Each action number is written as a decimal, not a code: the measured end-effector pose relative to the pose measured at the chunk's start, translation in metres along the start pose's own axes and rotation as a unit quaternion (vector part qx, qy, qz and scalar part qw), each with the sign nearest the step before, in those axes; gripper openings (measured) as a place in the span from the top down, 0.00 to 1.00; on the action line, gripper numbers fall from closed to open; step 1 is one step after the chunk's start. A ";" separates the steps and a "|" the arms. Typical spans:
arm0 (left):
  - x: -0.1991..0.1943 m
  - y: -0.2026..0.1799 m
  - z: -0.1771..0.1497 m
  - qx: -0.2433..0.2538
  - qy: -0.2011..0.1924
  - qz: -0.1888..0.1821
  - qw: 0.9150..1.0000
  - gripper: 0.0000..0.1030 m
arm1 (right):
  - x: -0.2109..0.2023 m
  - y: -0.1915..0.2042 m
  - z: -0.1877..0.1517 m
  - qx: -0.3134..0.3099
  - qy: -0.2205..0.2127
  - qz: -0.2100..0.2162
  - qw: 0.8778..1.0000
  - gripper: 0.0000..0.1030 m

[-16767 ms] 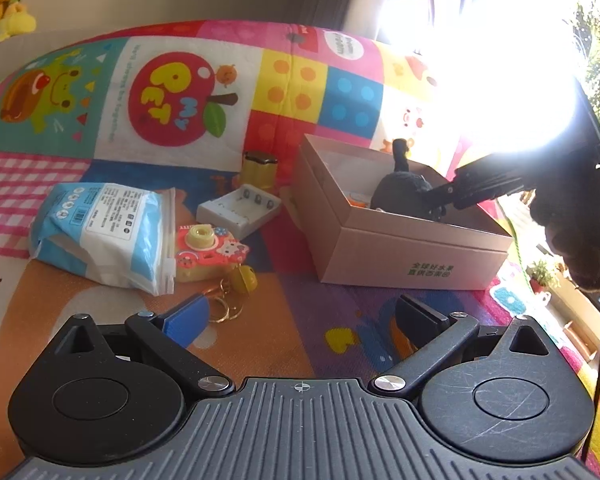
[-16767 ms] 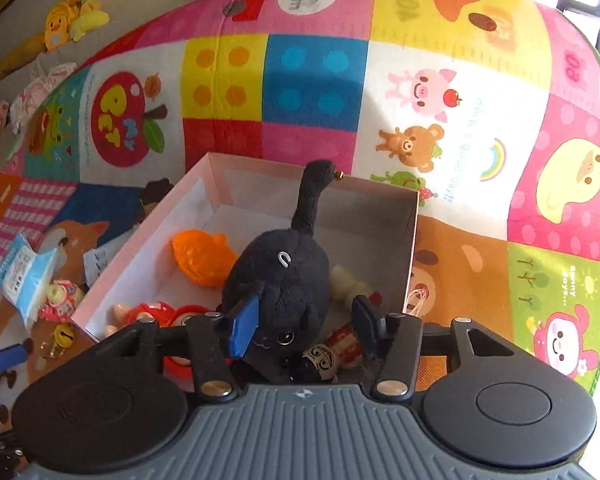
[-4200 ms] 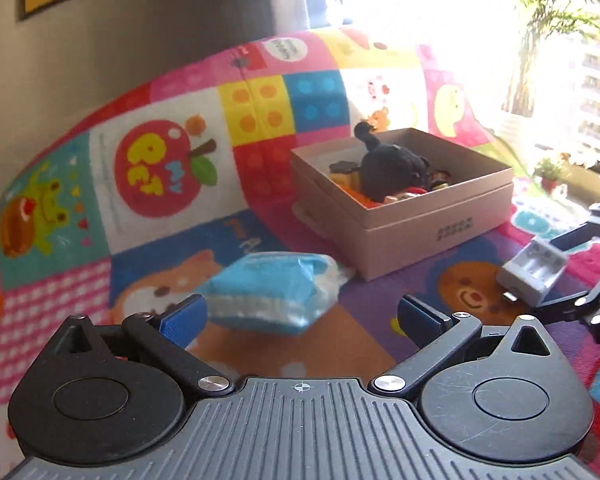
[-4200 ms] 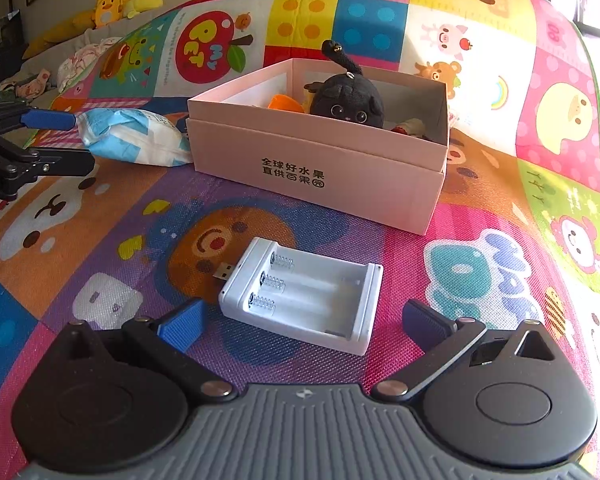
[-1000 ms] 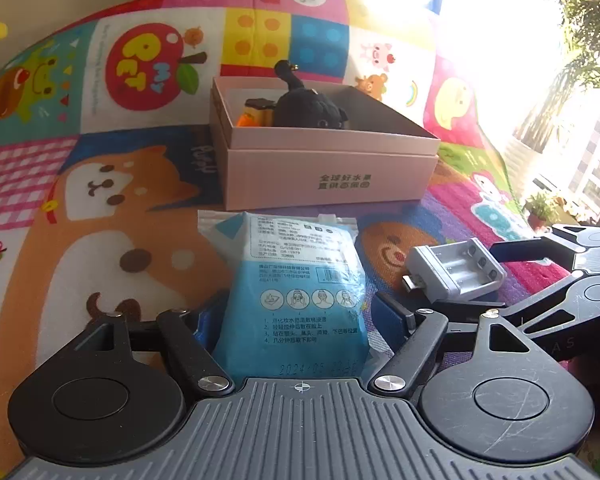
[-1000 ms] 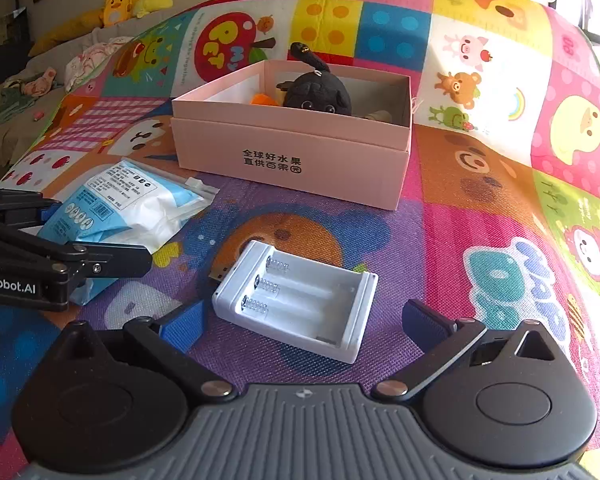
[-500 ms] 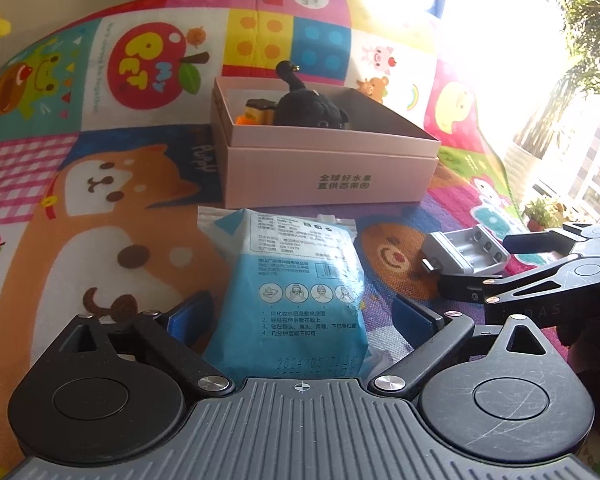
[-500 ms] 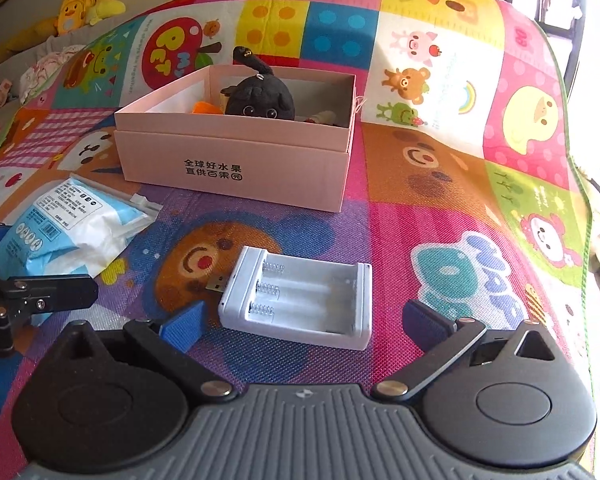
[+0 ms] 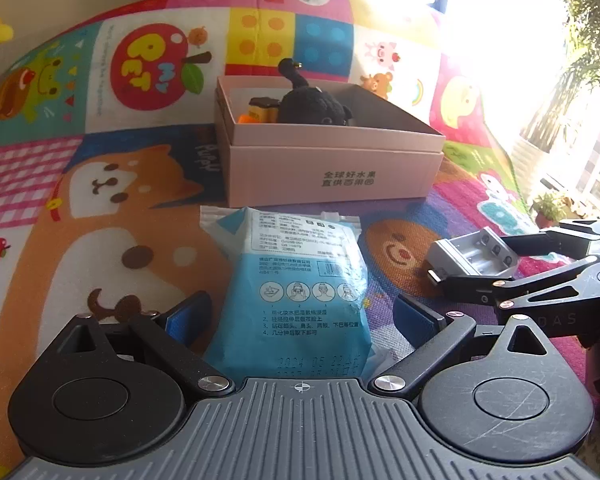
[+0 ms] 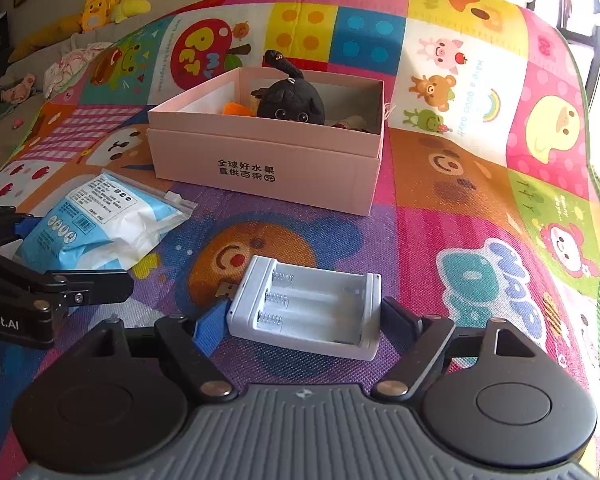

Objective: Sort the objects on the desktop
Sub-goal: 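Grasp the white battery charger with the right tool while the left tool holds the tissue pack, then drop the tissue pack into the pink box with the left tool while the right tool lifts the charger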

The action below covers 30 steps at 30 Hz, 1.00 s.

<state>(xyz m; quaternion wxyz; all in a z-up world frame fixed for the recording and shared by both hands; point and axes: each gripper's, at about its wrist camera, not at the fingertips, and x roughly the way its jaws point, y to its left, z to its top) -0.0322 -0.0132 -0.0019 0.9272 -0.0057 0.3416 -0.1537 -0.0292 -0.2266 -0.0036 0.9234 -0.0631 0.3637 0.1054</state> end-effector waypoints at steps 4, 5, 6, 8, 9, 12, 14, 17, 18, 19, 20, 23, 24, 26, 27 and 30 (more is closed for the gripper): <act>0.000 -0.002 0.000 0.006 0.001 0.019 1.000 0.09 | -0.009 0.001 -0.003 -0.006 -0.001 0.011 1.000 0.22; -0.001 -0.003 0.000 0.010 0.000 0.025 1.000 0.17 | -0.012 0.001 -0.003 -0.007 -0.001 0.017 1.000 0.22; -0.002 -0.005 0.000 0.016 -0.001 0.030 0.999 0.20 | -0.015 0.001 -0.002 -0.007 0.001 0.026 1.000 0.22; -0.004 -0.008 0.000 0.030 -0.001 0.033 0.999 0.34 | -0.023 0.000 -0.001 -0.006 0.008 0.056 0.998 0.22; -0.006 -0.009 0.000 0.036 0.001 0.029 0.999 0.36 | -0.028 -0.001 0.000 -0.006 0.009 0.075 0.997 0.22; -0.015 -0.012 0.000 0.053 0.004 0.014 0.998 0.39 | -0.047 -0.001 0.004 -0.016 -0.005 0.099 0.995 0.23; -0.025 -0.013 0.003 0.059 0.000 0.004 0.998 0.39 | -0.062 -0.002 0.008 -0.026 -0.027 0.095 0.995 0.23; -0.042 -0.013 0.021 0.062 -0.028 0.000 0.998 0.39 | -0.082 -0.010 0.018 -0.025 -0.060 0.092 0.994 0.23; -0.047 -0.012 0.029 0.062 -0.042 0.002 0.997 0.39 | -0.089 -0.013 0.021 -0.021 -0.072 0.094 0.993 0.23; -0.051 -0.011 0.039 0.061 -0.056 0.006 0.997 0.39 | -0.094 -0.016 0.025 -0.018 -0.082 0.095 0.992 0.23; -0.054 -0.010 0.050 0.057 -0.068 0.007 0.996 0.39 | -0.100 -0.019 0.029 -0.014 -0.095 0.096 0.991 0.23; -0.049 -0.006 0.086 0.038 -0.099 0.006 0.994 0.39 | -0.110 -0.026 0.038 -0.009 -0.127 0.088 0.988 0.23; -0.043 -0.007 0.096 0.037 -0.108 0.007 0.993 0.39 | -0.110 -0.028 0.041 -0.008 -0.132 0.085 0.987 0.23; -0.027 -0.009 0.115 0.032 -0.121 0.011 0.992 0.39 | -0.108 -0.030 0.045 -0.005 -0.135 0.082 0.987 0.23; -0.018 -0.009 0.124 0.026 -0.124 0.007 0.992 0.39 | -0.106 -0.031 0.045 -0.005 -0.134 0.081 0.988 0.23; 0.013 -0.011 0.145 0.011 -0.138 0.005 0.990 0.37 | -0.098 -0.032 0.045 -0.007 -0.124 0.081 0.989 0.23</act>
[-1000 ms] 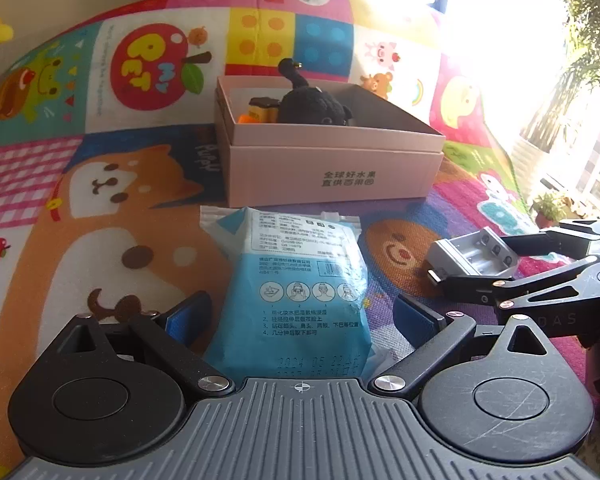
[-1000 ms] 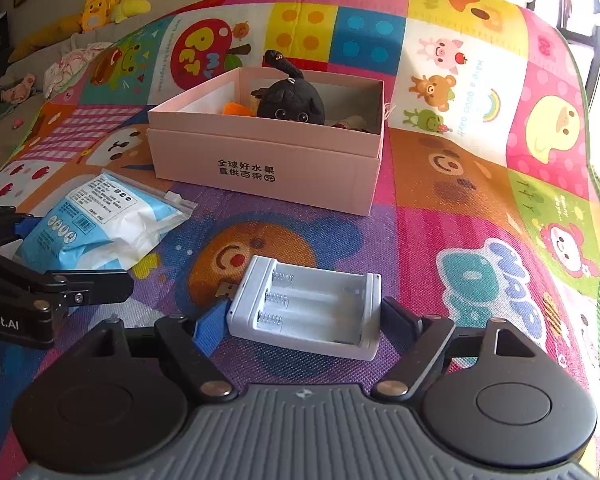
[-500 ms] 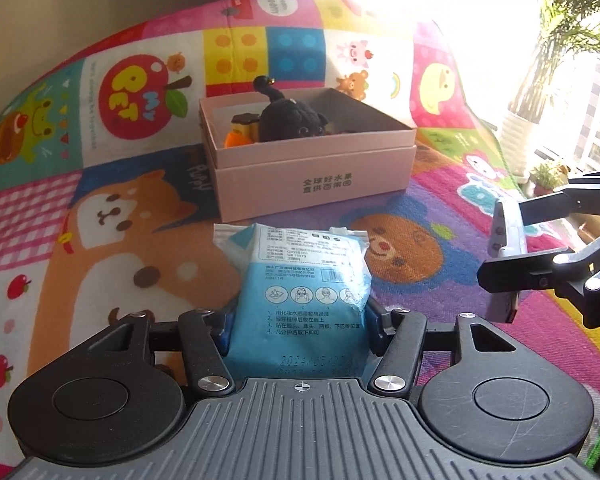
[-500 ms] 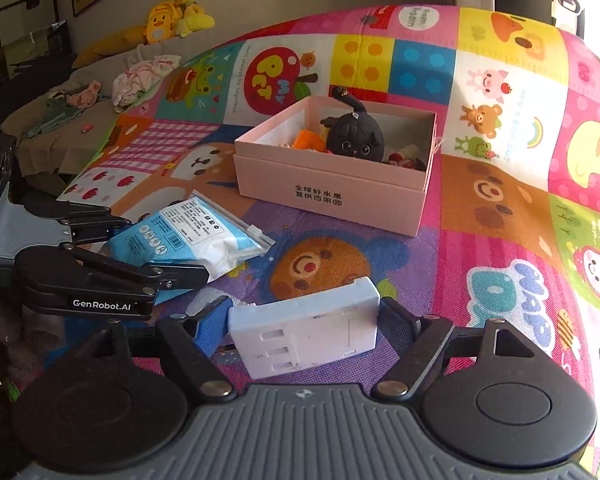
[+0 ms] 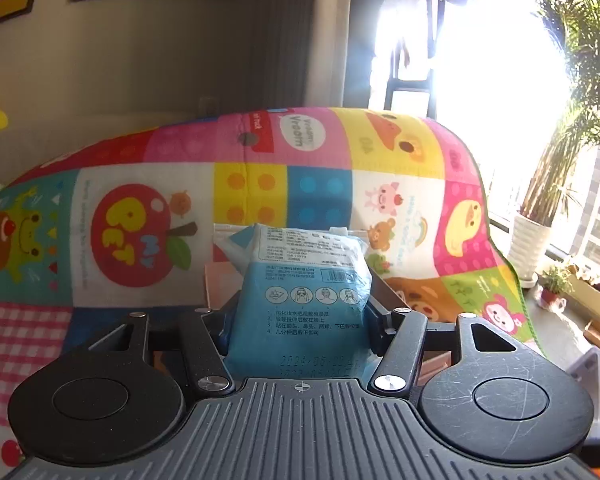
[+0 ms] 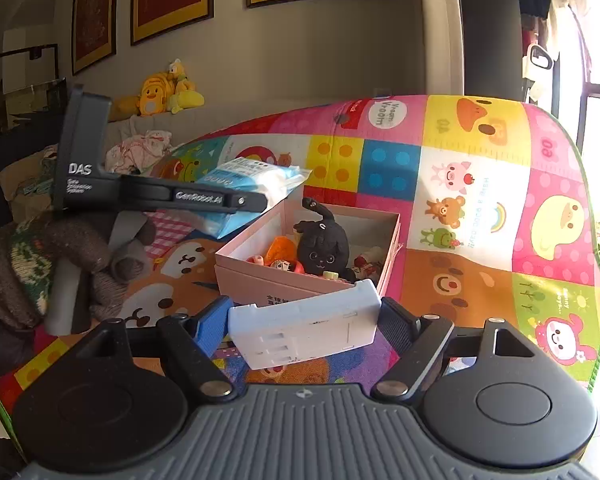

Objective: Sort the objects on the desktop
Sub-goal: 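Drop the tissue pack into the pink box with the left tool while the right tool lifts the charger, then lower the white charger into the pink box and open the right tool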

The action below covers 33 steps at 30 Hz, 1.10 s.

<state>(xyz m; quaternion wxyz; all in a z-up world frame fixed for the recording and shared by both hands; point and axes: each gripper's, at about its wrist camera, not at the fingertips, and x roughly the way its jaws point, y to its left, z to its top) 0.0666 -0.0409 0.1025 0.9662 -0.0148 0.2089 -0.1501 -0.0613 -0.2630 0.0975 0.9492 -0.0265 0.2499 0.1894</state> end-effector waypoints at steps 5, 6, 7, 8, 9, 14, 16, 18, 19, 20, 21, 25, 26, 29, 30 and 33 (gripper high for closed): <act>0.037 0.008 -0.006 -0.020 0.019 0.007 1.000 0.18 | 0.007 -0.004 -0.005 0.003 0.013 -0.009 1.000 0.23; 0.034 0.010 -0.012 -0.022 0.023 0.000 0.999 0.15 | 0.009 -0.005 -0.004 0.004 0.013 -0.011 1.000 0.23; 0.030 0.010 -0.018 -0.019 0.023 -0.001 1.000 0.10 | 0.010 -0.007 -0.002 0.003 0.012 -0.012 1.000 0.23; 0.025 0.010 -0.024 -0.013 0.022 0.003 1.000 0.08 | 0.013 -0.008 0.001 0.001 0.010 -0.014 1.000 0.23; 0.020 0.009 -0.030 -0.005 0.021 0.008 1.000 0.08 | 0.015 -0.008 0.005 -0.001 0.007 -0.016 1.000 0.23; -0.003 0.013 -0.050 0.023 0.018 0.029 0.999 0.06 | 0.042 -0.020 0.049 0.008 -0.008 -0.020 1.000 0.23; -0.011 0.018 -0.055 0.024 0.013 0.030 0.999 0.06 | 0.064 -0.028 0.070 0.027 0.002 -0.015 1.000 0.23; -0.015 0.025 -0.060 0.015 0.016 0.026 0.999 0.05 | 0.090 -0.034 0.088 0.036 0.017 -0.018 0.999 0.23; -0.017 0.029 -0.063 0.008 0.018 0.025 0.999 0.05 | 0.104 -0.036 0.094 0.036 0.027 -0.024 0.999 0.23; -0.017 0.034 -0.065 0.000 0.021 0.023 1.000 0.05 | 0.124 -0.039 0.102 0.034 0.044 -0.035 0.998 0.23; -0.018 0.039 -0.067 -0.008 0.024 0.021 0.999 0.05 | 0.142 -0.040 0.107 0.032 0.054 -0.049 0.997 0.23; -0.019 0.055 -0.074 -0.039 0.029 0.015 0.999 0.04 | 0.211 -0.049 0.126 0.012 0.074 -0.100 0.992 0.17; -0.019 0.059 -0.076 -0.045 0.030 0.015 0.998 0.04 | 0.221 -0.053 0.131 0.025 0.080 -0.105 0.991 0.17; -0.019 0.071 -0.079 -0.066 0.029 0.013 0.997 0.03 | 0.232 -0.062 0.143 0.081 0.082 -0.069 0.991 0.18; -0.018 0.075 -0.081 -0.073 0.030 0.012 0.997 0.03 | 0.231 -0.059 0.145 0.084 0.079 -0.058 0.992 0.18; -0.014 0.082 -0.084 -0.094 0.033 0.006 0.995 0.03 | 0.234 -0.039 0.144 0.052 0.082 -0.046 0.994 0.23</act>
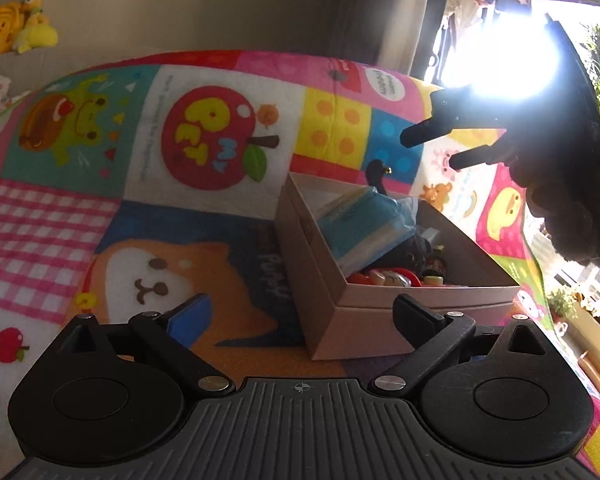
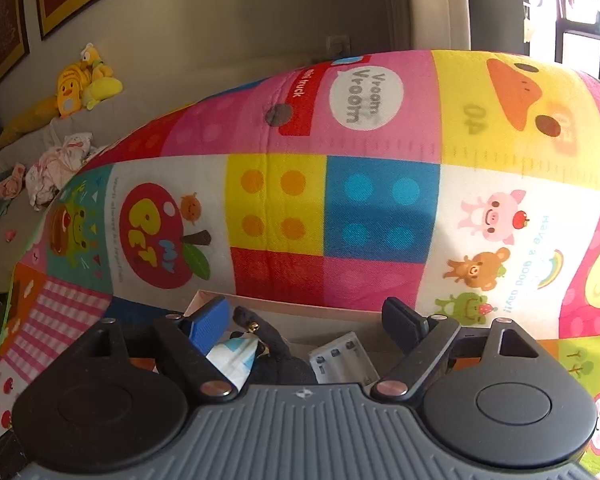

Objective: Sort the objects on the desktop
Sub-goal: 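Lower the white charger into the pink box and open the right tool, then press the toys down inside the pink box with the right tool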

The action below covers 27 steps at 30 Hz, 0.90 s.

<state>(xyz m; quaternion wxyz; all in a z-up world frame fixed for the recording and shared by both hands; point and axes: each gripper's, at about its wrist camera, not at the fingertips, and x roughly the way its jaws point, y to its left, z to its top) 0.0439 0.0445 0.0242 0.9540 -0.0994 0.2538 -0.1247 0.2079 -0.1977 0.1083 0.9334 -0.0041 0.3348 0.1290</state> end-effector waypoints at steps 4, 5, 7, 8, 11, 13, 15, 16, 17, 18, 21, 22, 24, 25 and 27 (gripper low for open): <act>0.001 0.002 -0.002 -0.005 0.005 -0.006 1.000 0.03 | 0.020 0.018 -0.010 -0.014 0.044 0.016 0.999 0.50; 0.000 0.002 -0.002 -0.005 0.003 -0.007 1.000 0.03 | 0.027 0.019 -0.014 -0.009 0.058 0.016 0.998 0.52; -0.003 0.003 -0.001 -0.007 -0.002 -0.006 1.000 0.03 | 0.037 0.017 -0.021 -0.002 0.074 0.009 0.997 0.54; -0.003 0.003 -0.001 -0.008 -0.004 -0.005 1.000 0.03 | 0.040 0.014 -0.025 -0.001 0.081 0.007 0.997 0.54; -0.005 0.006 0.000 -0.011 -0.008 0.001 1.000 0.03 | 0.036 0.004 -0.035 -0.011 0.095 -0.008 0.995 0.54; -0.005 0.008 0.000 -0.015 -0.009 0.003 1.000 0.02 | 0.026 -0.003 -0.040 -0.022 0.088 -0.010 0.996 0.53; -0.002 0.009 0.001 -0.018 -0.006 0.003 1.000 0.02 | 0.011 -0.007 -0.040 -0.021 0.080 -0.017 0.996 0.53; -0.001 0.009 0.001 -0.018 -0.005 0.003 1.000 0.02 | 0.005 -0.007 -0.038 -0.020 0.073 -0.016 0.997 0.53; 0.000 0.008 0.000 -0.017 -0.003 0.002 1.000 0.02 | -0.002 -0.006 -0.036 -0.020 0.062 -0.012 0.998 0.53; 0.000 0.007 0.000 -0.016 -0.001 0.001 1.000 0.02 | -0.008 -0.003 -0.034 -0.020 0.051 0.000 0.998 0.53; 0.001 0.004 -0.002 -0.010 0.003 -0.002 1.000 0.02 | -0.018 0.014 -0.026 -0.016 0.039 0.050 0.998 0.53; 0.001 0.003 -0.002 -0.008 0.004 -0.003 1.000 0.02 | -0.016 0.022 -0.025 -0.017 0.041 0.064 0.997 0.53; 0.001 0.002 -0.003 -0.006 0.004 -0.002 1.000 0.02 | -0.009 0.037 -0.025 -0.022 0.047 0.083 0.995 0.53; 0.000 0.002 -0.003 -0.007 0.003 -0.003 1.000 0.02 | -0.002 0.046 -0.026 -0.029 0.054 0.088 0.994 0.53; -0.002 0.004 -0.002 -0.009 0.001 -0.003 1.000 0.02 | 0.015 0.058 -0.034 -0.048 0.079 0.077 0.993 0.57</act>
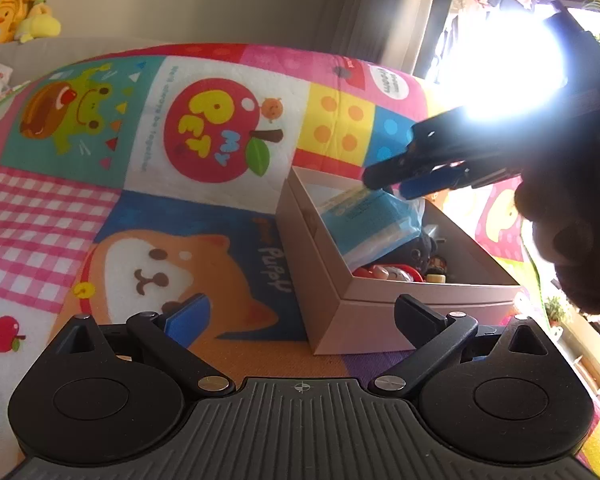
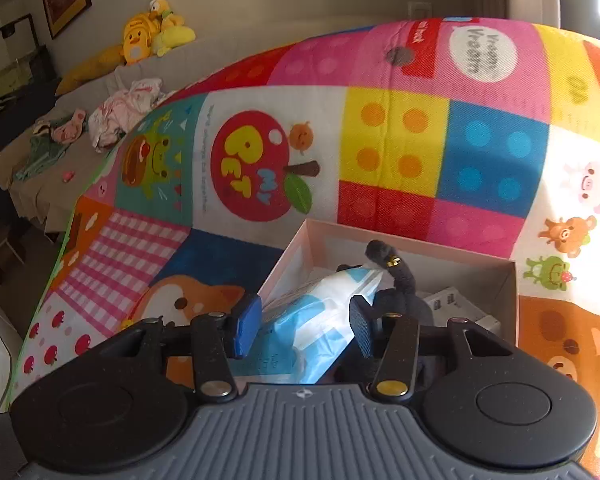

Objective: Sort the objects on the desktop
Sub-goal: 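Press the toys down inside the pink box with the right tool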

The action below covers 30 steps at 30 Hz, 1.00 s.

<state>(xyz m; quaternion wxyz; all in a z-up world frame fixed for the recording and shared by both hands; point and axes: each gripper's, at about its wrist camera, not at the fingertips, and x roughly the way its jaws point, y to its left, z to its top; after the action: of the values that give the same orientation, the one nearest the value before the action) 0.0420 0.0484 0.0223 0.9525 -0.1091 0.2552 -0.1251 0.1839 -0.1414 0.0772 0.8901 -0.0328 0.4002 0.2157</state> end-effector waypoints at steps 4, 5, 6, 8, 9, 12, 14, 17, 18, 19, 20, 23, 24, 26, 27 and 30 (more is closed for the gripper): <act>-0.005 0.005 0.003 -0.010 -0.009 0.001 1.000 0.02 | 0.006 0.005 -0.016 -0.062 -0.014 -0.026 0.998 0.57; -0.006 0.006 0.004 -0.013 -0.011 0.001 1.000 0.01 | 0.005 0.002 -0.018 -0.061 -0.008 -0.030 0.998 0.57; -0.006 0.008 0.005 -0.017 -0.013 0.001 1.000 0.01 | 0.003 -0.002 -0.020 -0.055 -0.006 -0.026 0.998 0.57; -0.006 0.010 0.006 -0.022 -0.013 -0.001 1.000 0.01 | 0.001 -0.007 -0.020 -0.039 -0.004 -0.022 0.999 0.57; -0.005 0.010 0.005 -0.023 -0.012 -0.002 1.000 0.01 | 0.002 -0.008 -0.019 -0.030 -0.003 -0.023 0.999 0.57; -0.003 0.007 0.004 -0.018 -0.006 -0.005 1.000 0.01 | 0.020 -0.007 -0.012 0.008 0.004 -0.022 1.000 0.62; -0.003 0.006 0.002 -0.013 -0.005 -0.005 1.000 0.01 | 0.037 -0.007 -0.007 0.040 0.019 -0.019 0.999 0.62; -0.003 0.006 0.002 -0.014 -0.006 -0.003 1.000 0.01 | 0.044 -0.011 -0.005 0.067 0.030 -0.007 0.997 0.60; -0.003 0.007 0.002 -0.016 -0.006 -0.001 1.000 0.01 | 0.042 -0.012 -0.006 0.065 0.032 -0.002 0.997 0.60; -0.003 0.008 0.002 -0.018 -0.005 0.000 1.000 0.01 | 0.038 -0.014 -0.009 0.062 0.031 0.003 0.998 0.61; -0.003 0.009 0.002 -0.020 -0.004 0.001 1.000 0.01 | 0.031 -0.015 -0.011 0.058 0.023 0.004 0.998 0.61; -0.001 0.010 0.002 -0.022 0.000 0.000 1.000 0.01 | 0.009 -0.016 -0.013 0.033 -0.017 -0.005 0.999 0.60; -0.001 0.009 0.002 -0.021 0.002 0.000 1.000 0.01 | 0.003 -0.017 -0.012 0.025 -0.034 -0.015 0.999 0.60; 0.000 0.007 0.002 -0.018 0.004 -0.001 1.000 0.01 | -0.004 -0.022 -0.003 0.021 -0.058 -0.025 0.998 0.60; 0.000 0.005 0.002 -0.015 0.005 -0.002 1.000 0.01 | -0.004 -0.027 0.002 0.028 -0.065 -0.029 0.997 0.60; -0.002 0.001 0.003 -0.010 0.004 -0.007 1.000 0.01 | 0.017 -0.047 0.013 0.060 -0.045 -0.049 0.996 0.60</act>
<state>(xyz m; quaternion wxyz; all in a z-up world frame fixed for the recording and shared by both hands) 0.0422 0.0502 0.0251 0.9496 -0.1195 0.2593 -0.1296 0.2220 -0.1750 0.0685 0.9171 0.0108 0.3697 0.1489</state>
